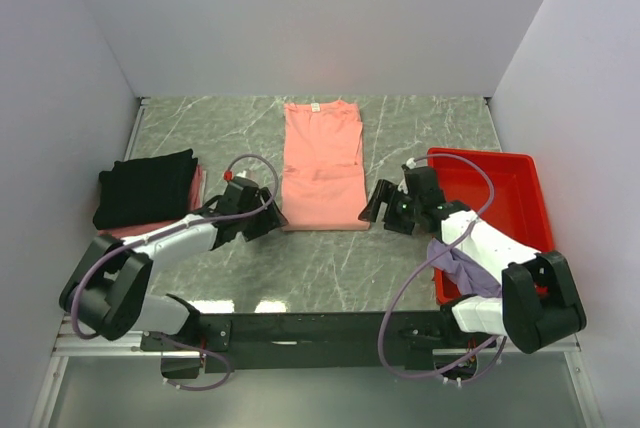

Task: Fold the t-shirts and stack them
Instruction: Fold the tshirt

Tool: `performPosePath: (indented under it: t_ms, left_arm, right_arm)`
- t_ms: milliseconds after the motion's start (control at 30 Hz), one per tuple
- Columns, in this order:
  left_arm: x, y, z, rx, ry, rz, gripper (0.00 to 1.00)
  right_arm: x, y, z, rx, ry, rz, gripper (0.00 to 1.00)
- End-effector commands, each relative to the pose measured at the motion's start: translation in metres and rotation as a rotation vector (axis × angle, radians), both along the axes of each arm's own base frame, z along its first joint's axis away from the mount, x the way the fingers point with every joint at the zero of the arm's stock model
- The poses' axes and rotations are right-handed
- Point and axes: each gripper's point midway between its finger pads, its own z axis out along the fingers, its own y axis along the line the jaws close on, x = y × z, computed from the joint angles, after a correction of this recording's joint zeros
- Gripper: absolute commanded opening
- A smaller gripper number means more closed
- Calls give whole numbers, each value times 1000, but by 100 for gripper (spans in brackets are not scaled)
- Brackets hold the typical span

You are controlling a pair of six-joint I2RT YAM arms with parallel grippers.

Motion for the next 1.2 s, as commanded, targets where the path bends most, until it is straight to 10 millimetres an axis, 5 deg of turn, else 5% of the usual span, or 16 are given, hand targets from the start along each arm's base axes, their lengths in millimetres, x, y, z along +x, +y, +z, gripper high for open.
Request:
performPosePath:
  t_ms: [0,300,567,700,1167]
  left_arm:
    - [11,-18,8,-63,-27,-25,66]
    - [3,-26,-15,-41,35,-39,48]
    - [4,-30,-29,-19,72,-41,23]
    - [9,-30,-28,-8,60,-42,2]
    - [-2,-28,-32,-3,70,-42,1]
  right_arm:
    - [11,9,7,32,-50,18,89]
    - [7,17,-14,62,11,33,85]
    - [4,19,-28,60,55,38,77]
    - [1,22,-35,66,79,46,69]
    - [10,19,-60,-3,118,23,43]
